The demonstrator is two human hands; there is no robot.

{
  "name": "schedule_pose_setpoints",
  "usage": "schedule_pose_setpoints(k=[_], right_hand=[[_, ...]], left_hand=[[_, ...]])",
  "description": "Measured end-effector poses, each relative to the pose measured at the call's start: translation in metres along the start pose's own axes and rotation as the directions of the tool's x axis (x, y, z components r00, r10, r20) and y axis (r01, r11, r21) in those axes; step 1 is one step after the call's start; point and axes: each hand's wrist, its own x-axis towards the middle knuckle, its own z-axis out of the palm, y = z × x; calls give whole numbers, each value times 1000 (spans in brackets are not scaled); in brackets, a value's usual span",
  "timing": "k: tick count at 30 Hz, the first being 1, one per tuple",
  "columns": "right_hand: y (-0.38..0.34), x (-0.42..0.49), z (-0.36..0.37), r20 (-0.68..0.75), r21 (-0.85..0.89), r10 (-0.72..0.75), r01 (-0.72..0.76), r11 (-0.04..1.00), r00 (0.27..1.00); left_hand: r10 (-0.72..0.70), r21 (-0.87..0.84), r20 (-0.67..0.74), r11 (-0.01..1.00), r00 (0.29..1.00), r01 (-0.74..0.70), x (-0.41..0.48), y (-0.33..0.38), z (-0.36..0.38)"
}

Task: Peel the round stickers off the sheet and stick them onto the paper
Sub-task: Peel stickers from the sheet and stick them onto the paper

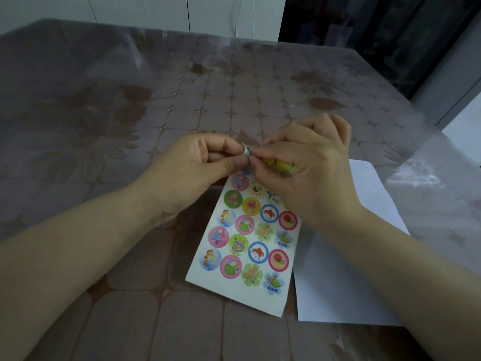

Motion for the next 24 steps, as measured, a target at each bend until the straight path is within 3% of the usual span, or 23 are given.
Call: schedule_pose_setpoints(k=[4, 11, 18, 24], right_hand=[[1, 1, 0, -6, -44, -27, 27, 999, 1000], [1, 0, -1, 100, 45, 78, -83, 996, 992], [1, 0, 2, 44, 76, 109, -112, 991, 993], [2, 1, 0, 99, 83, 105, -114, 990, 989]], left_hand=[[-21, 6, 11, 1000, 1000, 21, -2, 3, 1], [-42, 43, -33, 998, 999, 43, -2, 3, 0], [-51, -111, -20, 993, 999, 48, -1, 2, 1], [-27, -15, -35, 1000, 999, 26, -2, 1, 0]])
